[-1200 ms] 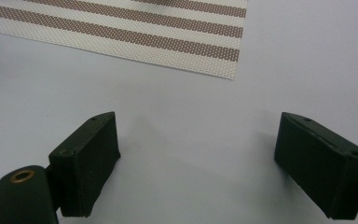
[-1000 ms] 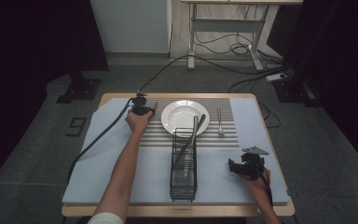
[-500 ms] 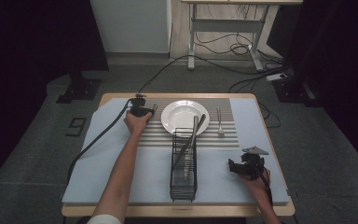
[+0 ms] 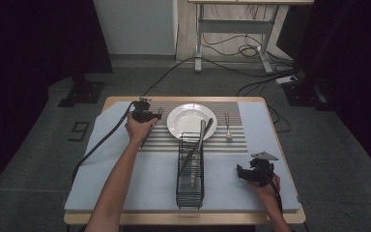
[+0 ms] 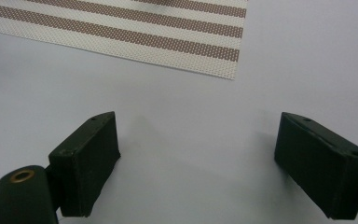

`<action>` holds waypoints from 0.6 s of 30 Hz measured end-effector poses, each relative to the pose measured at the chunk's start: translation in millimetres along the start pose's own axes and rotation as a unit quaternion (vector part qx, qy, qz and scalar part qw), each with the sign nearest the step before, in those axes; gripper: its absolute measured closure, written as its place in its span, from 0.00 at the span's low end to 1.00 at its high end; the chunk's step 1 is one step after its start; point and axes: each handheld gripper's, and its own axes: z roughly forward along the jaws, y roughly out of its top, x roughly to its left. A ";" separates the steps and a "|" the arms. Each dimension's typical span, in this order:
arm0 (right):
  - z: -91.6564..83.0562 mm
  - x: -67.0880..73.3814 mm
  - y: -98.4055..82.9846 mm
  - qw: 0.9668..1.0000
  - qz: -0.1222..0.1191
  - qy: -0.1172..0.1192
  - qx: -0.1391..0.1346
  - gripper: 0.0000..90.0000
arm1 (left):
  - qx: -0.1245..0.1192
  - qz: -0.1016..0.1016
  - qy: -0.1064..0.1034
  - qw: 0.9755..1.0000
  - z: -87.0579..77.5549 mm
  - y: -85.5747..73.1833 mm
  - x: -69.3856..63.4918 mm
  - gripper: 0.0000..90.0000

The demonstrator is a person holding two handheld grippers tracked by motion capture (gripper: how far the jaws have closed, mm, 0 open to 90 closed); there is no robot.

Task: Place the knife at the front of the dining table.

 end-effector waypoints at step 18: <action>-0.1 0.1 -0.1 1.000 0.000 0.000 0.000 0.15 | -0.004 0.013 -0.029 0.999 -44.9 -45.3 -1.2 0.44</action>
